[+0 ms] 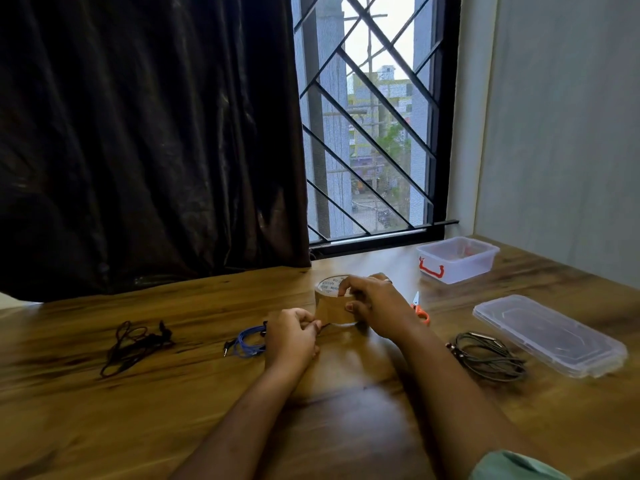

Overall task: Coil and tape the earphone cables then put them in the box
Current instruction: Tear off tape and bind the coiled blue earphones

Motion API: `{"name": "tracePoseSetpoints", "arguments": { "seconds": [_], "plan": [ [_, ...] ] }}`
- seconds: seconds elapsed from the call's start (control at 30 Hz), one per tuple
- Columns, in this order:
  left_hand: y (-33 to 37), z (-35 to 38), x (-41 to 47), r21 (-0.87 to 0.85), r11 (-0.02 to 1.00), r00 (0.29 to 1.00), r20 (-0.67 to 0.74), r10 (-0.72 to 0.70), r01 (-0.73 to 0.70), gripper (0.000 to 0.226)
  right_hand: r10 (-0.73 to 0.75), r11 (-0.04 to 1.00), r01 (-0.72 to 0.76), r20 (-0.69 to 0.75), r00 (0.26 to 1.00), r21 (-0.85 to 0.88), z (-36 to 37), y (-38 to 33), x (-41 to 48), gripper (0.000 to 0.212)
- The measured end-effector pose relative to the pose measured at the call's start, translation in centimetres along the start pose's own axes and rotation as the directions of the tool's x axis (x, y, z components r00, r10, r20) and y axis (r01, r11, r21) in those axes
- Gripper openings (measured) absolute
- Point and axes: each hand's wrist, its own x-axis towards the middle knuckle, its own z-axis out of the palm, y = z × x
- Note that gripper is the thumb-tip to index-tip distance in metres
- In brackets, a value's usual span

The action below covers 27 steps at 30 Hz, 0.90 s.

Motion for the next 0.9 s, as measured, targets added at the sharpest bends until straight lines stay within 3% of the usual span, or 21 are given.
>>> {"name": "tracePoseSetpoints", "arguments": {
  "seconds": [0.3,0.6,0.67,0.73,0.8,0.9],
  "plan": [
    [1.0,0.8,-2.2,-0.013,1.000,1.000,0.011,0.012,-0.012,0.017,0.019,0.992,-0.034,-0.122,0.992,-0.123,1.5,0.0,-0.1,0.030],
    [0.5,0.9,-2.3,0.068,0.997,0.994,-0.107,-0.026,0.034,0.012,0.038,0.996,-0.047,-0.108,0.993,-0.081,0.6,-0.8,-0.9,0.032],
    [0.6,1.1,-2.2,0.074,0.996,0.991,-0.125,-0.041,0.050,0.009,0.107,0.988,-0.122,-0.147,0.983,-0.097,-0.4,-1.0,-1.2,0.038],
    [0.5,1.2,-2.1,0.064,0.996,0.990,-0.131,-0.050,0.059,0.008,0.243,0.935,-0.290,-0.225,0.944,-0.206,-1.6,-1.2,-1.5,0.042],
    [0.6,1.2,-2.1,0.053,0.996,0.990,-0.126,-0.058,0.065,0.009,0.347,0.798,-0.428,-0.256,0.902,-0.425,-2.4,-1.4,-2.0,0.037],
    [0.4,1.3,-2.0,0.047,0.997,0.989,-0.136,-0.061,0.068,0.012,0.489,0.679,-0.458,-0.112,0.865,-0.573,-2.2,-2.1,-3.2,0.033]
  ]
}}
